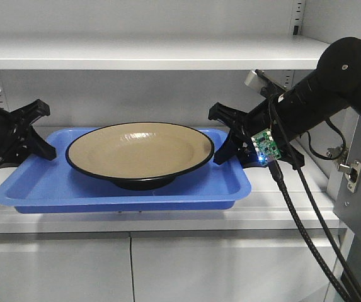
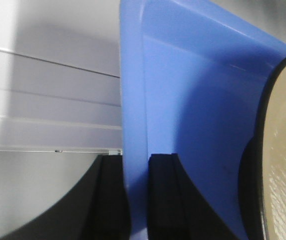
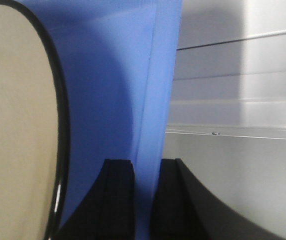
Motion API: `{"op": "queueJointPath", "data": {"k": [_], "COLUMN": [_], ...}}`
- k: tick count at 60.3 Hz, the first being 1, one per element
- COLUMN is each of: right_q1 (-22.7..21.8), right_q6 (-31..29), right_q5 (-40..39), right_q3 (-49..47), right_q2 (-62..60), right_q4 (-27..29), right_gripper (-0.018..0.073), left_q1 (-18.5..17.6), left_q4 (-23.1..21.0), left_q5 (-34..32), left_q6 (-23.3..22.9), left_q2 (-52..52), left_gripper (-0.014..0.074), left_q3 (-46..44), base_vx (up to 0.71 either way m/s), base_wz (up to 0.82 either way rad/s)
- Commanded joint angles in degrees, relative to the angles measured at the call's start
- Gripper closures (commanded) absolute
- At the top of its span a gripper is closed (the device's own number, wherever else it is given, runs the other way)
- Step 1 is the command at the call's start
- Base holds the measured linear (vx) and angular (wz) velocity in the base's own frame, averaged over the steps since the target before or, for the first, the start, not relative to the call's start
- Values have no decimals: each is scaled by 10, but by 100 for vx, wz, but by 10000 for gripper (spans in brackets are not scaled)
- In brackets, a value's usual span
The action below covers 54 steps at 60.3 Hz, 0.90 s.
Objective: Place disk in tray to left cabinet
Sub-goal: 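Hold the tray with both grippers while the base approaches the open cabinet shelf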
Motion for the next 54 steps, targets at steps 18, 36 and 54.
{"op": "queueJointPath", "data": {"k": [18,36,54], "right_q1": [12,12,12], "right_q6": [-8,-8,-8], "right_q5": [-12,-12,-12], "right_q3": [-22,-22,-22], "right_q2": [-36,-36,-36], "right_q4": [83,83,83], "right_gripper": [561,561,561], "left_q1": [-13,-13,-13], "left_q4": [-95,-95,-95], "left_q5": [-6,-6,-6], "left_q6": [-2,-2,-2], "left_q2": [-36,-36,-36], "left_gripper": [596,596,596], "left_q3": [-21,-21,-21], "base_vx": [5,2,0], "base_wz": [-4,-3,0]}}
